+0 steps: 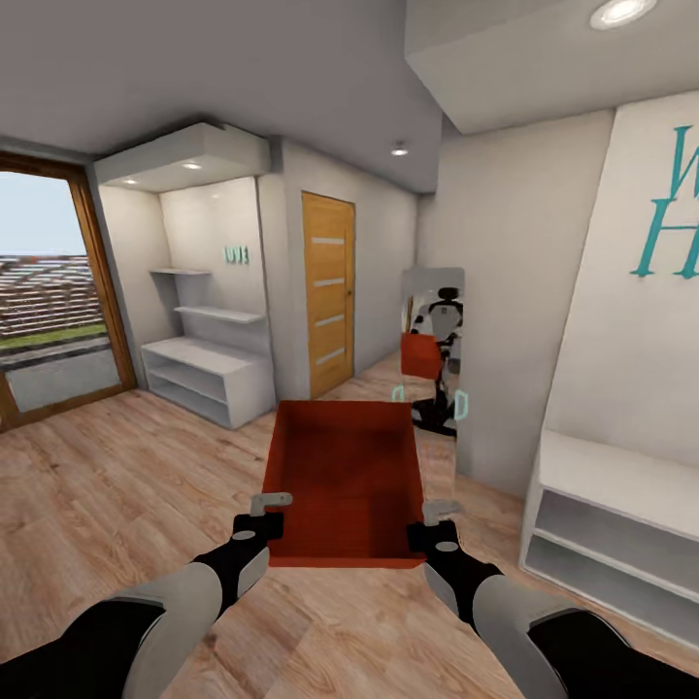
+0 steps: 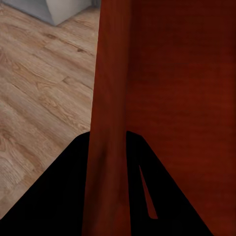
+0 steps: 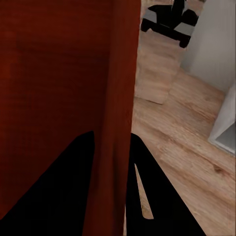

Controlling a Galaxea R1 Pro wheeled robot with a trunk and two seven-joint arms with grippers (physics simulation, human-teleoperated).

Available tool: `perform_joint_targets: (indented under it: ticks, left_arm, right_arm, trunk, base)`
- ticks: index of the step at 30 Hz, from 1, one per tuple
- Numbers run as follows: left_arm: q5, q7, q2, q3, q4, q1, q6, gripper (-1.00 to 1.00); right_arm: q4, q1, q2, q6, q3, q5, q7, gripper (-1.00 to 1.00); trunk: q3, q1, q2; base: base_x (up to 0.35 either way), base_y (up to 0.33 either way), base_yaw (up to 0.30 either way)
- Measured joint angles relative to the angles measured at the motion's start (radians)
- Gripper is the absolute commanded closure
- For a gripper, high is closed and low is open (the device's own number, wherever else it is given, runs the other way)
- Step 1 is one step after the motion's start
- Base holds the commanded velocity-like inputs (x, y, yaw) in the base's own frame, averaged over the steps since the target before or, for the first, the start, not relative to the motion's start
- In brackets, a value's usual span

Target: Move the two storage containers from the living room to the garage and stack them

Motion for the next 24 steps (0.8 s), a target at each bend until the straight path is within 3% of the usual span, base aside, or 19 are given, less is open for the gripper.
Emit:
perform_joint_targets:
  ticks: [15, 24]
  left_arm:
    - [0.000, -0.002, 0.001, 0.000, 0.000, 0.000, -0.001, 1.00]
    - [0.001, 0.000, 0.000, -0.002, -0.003, 0.000, -0.003, 1.00]
  right_arm:
    - [0.000, 0.000, 0.000, -0.002, 0.000, 0.000, -0.001, 1.00]
    - [0.000, 0.000, 0.000, -0.006, 0.001, -0.002, 0.000, 1.00]
  trunk:
    - [0.000, 0.000, 0.000]
    - [0.000, 0.000, 0.000]
  base:
    - [0.322, 0.000, 0.268]
    - [0.322, 0.000, 0.038]
